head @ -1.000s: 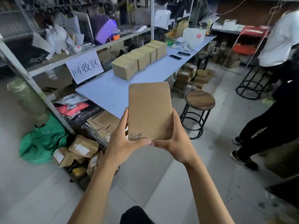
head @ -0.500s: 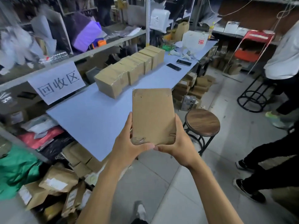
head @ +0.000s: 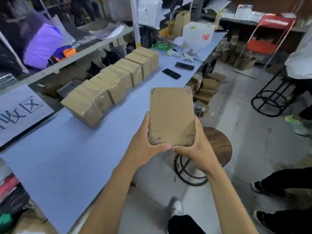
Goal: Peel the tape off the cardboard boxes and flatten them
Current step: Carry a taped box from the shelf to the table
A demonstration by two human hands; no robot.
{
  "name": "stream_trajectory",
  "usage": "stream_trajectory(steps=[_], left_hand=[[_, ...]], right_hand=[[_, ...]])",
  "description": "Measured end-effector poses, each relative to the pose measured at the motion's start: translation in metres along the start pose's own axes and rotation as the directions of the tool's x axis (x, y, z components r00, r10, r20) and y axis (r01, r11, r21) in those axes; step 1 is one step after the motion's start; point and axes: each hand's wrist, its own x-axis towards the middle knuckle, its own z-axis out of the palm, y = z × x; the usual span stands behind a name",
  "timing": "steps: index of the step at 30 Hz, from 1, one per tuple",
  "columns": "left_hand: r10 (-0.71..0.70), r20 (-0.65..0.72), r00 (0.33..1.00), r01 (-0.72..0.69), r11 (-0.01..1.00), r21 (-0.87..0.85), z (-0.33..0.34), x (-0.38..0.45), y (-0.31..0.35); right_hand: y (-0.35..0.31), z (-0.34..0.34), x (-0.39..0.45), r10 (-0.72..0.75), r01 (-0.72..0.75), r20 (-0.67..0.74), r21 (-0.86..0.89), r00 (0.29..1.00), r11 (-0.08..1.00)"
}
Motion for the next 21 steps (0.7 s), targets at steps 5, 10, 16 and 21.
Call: stream_trajectory(steps=[5, 10, 16, 21], left_hand=[[-0.003, -0.011, 1.0, 0.002, 0.998, -0.065, 0.02, 0.089, 0.023], [-0.082, -0.141, 0.987, 0.062, 0.987, -0.146, 0.003, 0.14, 0.009], [-0.213, -0.301, 0.93, 0.149, 0.964, -0.221, -0.044, 0.19, -0.033], [-0.267, -0.358, 0.895, 0.185, 0.951, -0.246, -0.088, 0.247, -0.046]], right_hand=[[0.018, -0.045, 0.087, -0.002, 0.002, 0.013, 0.004, 1.0, 1.0], [0.022, -0.035, 0.172, -0.018, 0.02, 0.16, -0.013, 0.987, 1.0], [0.026, 0.018, 0.275, 0.016, -0.007, 0.343, -0.028, 0.939, 1.0], [0.003, 0.044, 0.353, -0.013, 0.037, 0.398, -0.053, 0.917, 0.998]])
